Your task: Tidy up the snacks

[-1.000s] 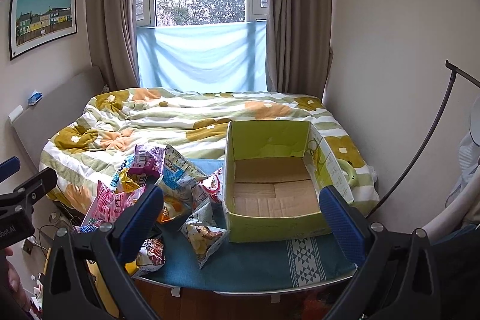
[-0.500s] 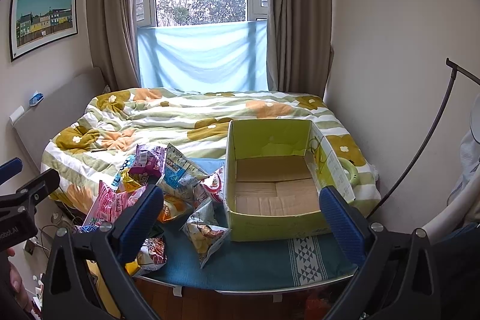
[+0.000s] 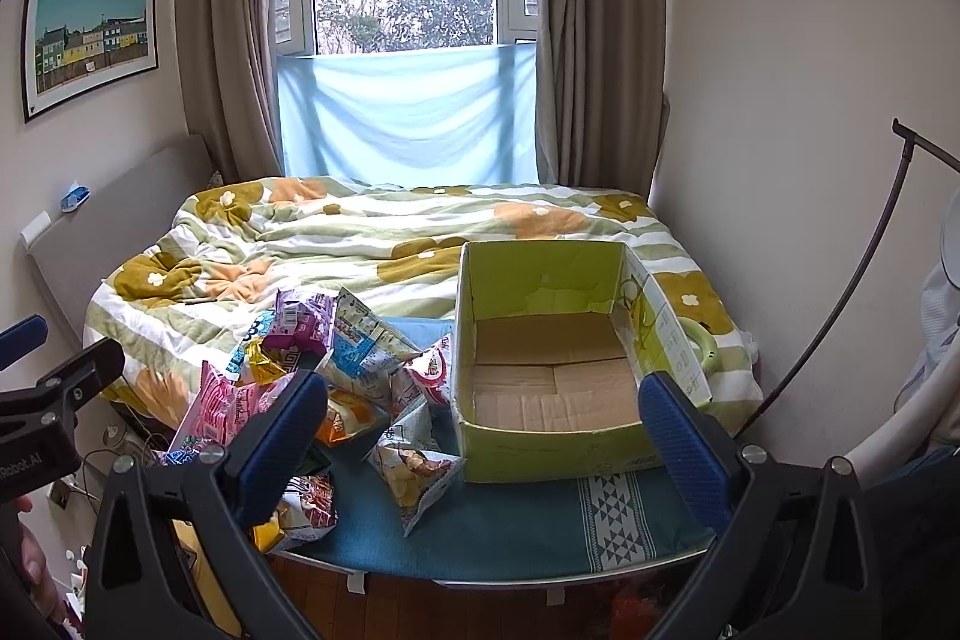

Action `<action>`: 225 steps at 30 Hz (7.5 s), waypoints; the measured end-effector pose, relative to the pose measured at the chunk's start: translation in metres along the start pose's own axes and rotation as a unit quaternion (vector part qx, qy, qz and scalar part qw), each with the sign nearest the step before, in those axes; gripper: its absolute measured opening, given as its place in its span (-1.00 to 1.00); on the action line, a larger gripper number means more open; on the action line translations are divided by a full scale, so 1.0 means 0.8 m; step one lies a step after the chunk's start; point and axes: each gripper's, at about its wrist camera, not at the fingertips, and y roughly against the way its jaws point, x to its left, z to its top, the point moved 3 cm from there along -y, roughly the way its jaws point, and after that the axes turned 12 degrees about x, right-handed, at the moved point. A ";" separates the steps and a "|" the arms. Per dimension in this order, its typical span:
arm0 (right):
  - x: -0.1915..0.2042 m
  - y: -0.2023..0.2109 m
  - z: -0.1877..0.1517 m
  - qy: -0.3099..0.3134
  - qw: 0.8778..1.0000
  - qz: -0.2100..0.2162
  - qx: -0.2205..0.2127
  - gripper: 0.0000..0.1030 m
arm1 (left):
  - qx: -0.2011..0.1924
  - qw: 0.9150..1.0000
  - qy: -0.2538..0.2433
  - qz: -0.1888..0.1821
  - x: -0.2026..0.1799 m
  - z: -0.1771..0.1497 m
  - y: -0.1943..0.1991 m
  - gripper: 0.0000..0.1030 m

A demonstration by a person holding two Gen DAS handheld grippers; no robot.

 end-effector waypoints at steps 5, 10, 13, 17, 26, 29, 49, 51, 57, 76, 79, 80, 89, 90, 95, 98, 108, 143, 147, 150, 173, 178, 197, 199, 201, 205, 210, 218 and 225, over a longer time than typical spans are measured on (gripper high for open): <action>0.001 0.000 -0.001 0.000 1.000 0.000 0.000 0.99 | 0.001 1.000 0.000 0.000 0.003 -0.003 0.000 0.99; 0.002 0.000 -0.001 0.001 1.000 0.001 0.001 0.99 | 0.006 1.000 -0.001 0.001 0.005 -0.006 0.001 0.99; 0.006 -0.001 -0.003 0.006 1.000 0.004 0.006 0.99 | 0.016 1.000 0.005 0.003 0.008 -0.007 0.000 0.99; 0.010 -0.001 -0.007 0.015 1.000 0.005 0.017 0.99 | 0.047 0.999 0.020 0.016 0.023 -0.015 -0.009 0.99; 0.025 -0.067 -0.038 0.032 0.992 0.064 0.104 0.99 | 0.139 0.989 0.054 0.013 0.078 -0.068 -0.077 0.99; 0.041 -0.092 -0.048 0.023 0.987 0.088 0.134 0.99 | 0.169 0.984 0.060 0.003 0.099 -0.081 -0.114 0.99; 0.151 -0.274 -0.142 -0.162 0.907 0.179 0.346 0.99 | 0.324 0.941 -0.077 -0.062 0.146 -0.124 -0.334 0.99; 0.152 -0.282 -0.147 -0.177 0.902 0.182 0.349 0.99 | 0.331 0.937 -0.094 -0.062 0.139 -0.127 -0.345 0.99; 0.155 -0.295 -0.147 -0.207 0.896 0.203 0.337 0.99 | 0.355 0.925 -0.114 -0.078 0.131 -0.136 -0.368 0.81; 0.162 -0.315 -0.153 -0.198 0.890 0.194 0.361 0.62 | 0.356 0.922 -0.097 -0.117 0.129 -0.148 -0.345 0.36; 0.160 -0.306 -0.150 -0.184 0.898 0.185 0.354 0.35 | 0.353 0.923 -0.093 -0.121 0.130 -0.147 -0.335 0.34; 0.159 -0.303 -0.148 -0.179 0.901 0.183 0.351 0.22 | 0.351 0.924 -0.092 -0.122 0.130 -0.146 -0.331 0.34; 0.161 -0.266 -0.121 -0.142 0.921 0.166 0.322 0.13 | 0.324 0.934 -0.086 -0.125 0.133 -0.123 -0.283 0.33; 0.162 -0.263 -0.115 -0.137 0.924 0.163 0.318 0.13 | 0.319 0.936 -0.084 -0.125 0.133 -0.119 -0.277 0.33; 0.159 -0.234 -0.090 -0.121 0.937 0.151 0.291 0.13 | 0.291 0.945 -0.088 -0.124 0.138 -0.100 -0.248 0.33; 0.154 -0.218 -0.074 -0.112 0.944 0.152 0.272 0.13 | 0.270 0.951 -0.089 -0.125 0.142 -0.082 -0.235 0.33; 0.106 -0.194 -0.006 -0.088 0.961 0.154 0.212 0.13 | 0.203 0.968 -0.088 -0.120 0.074 0.006 -0.224 0.33; -0.242 -0.340 0.148 -0.051 0.960 0.141 0.237 0.13 | 0.212 0.968 -0.104 -0.090 -0.352 0.188 -0.401 0.97; -0.241 -0.350 0.145 -0.048 0.957 0.142 0.249 0.13 | 0.213 0.968 -0.096 -0.091 -0.344 0.190 -0.399 0.97; -0.237 -0.354 0.145 -0.034 0.957 0.136 0.253 0.13 | 0.214 0.969 -0.093 -0.087 -0.333 0.188 -0.391 0.97; -0.193 -0.415 0.168 -0.018 0.959 0.146 0.244 0.99 | 0.229 0.971 -0.055 -0.045 -0.254 0.160 -0.371 0.97; -0.204 -0.402 0.157 -0.027 0.961 0.134 0.241 0.98 | 0.230 0.971 -0.054 -0.047 -0.253 0.155 -0.368 0.97; -0.218 -0.312 0.150 -0.002 0.968 0.134 0.211 0.99 | 0.191 0.980 -0.037 -0.038 -0.238 0.156 -0.280 0.97; -0.217 -0.300 0.150 0.002 0.969 0.134 0.206 0.99 | 0.187 0.981 -0.031 -0.039 -0.228 0.155 -0.265 0.97; -0.216 -0.285 0.149 0.003 0.971 0.137 0.198 0.99 | 0.179 0.983 -0.026 -0.036 -0.215 0.152 -0.249 0.97; -0.206 -0.253 0.144 0.004 0.974 0.136 0.182 0.99 | 0.167 0.985 -0.019 -0.034 -0.185 0.142 -0.217 0.97; -0.180 -0.209 0.130 0.001 0.978 0.130 0.161 0.99 | 0.153 0.987 -0.017 -0.031 -0.133 0.120 -0.186 0.97; -0.106 -0.158 0.082 -0.011 0.983 0.119 0.138 0.99 | 0.153 0.987 -0.016 -0.036 -0.037 0.074 -0.156 0.97; -0.046 -0.137 0.032 -0.045 0.983 0.113 0.137 0.99 | 0.175 0.983 -0.017 -0.056 0.036 0.022 -0.152 0.97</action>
